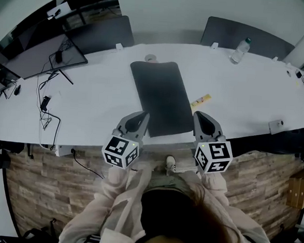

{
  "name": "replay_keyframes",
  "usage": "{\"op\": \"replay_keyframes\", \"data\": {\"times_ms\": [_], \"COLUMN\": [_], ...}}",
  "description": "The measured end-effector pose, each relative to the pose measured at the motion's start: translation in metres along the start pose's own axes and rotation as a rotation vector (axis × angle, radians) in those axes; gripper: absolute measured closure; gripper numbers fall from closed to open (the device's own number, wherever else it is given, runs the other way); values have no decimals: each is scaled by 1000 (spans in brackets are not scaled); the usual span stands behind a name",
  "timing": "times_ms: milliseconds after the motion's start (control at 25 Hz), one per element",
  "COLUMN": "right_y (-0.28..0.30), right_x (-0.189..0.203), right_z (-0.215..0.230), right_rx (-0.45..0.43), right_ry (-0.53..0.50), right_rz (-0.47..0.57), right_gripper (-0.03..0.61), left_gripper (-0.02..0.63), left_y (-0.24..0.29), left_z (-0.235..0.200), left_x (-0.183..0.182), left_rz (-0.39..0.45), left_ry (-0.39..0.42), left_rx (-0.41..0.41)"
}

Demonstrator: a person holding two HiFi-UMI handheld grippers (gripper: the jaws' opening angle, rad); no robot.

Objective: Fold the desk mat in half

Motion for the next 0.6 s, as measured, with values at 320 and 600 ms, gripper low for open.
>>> {"op": "replay_keyframes", "data": {"times_ms": [320, 600], "right_y": [3, 8], "right_x": [4, 9], "right_z": [0, 0], "right_rx": [6, -3], "right_ry": [-3, -6], "right_rz": [-18, -37], "right_gripper": [565, 565], "left_gripper": [586, 586], "left_y": [1, 4], "left_z": [2, 3], "left_x": [7, 12], "left_rz": [-15, -28], "left_ry": [-8, -16], "left_rx": [6, 8]}}
Point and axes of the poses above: the fingertips, and each gripper's own axes: y forward along the fingers, z to its right, x out of its underside, the point moved 4 cm from there along -y, backward along the fingers, and after that the axes turned 5 degrees about z, right-handed, at the moved point
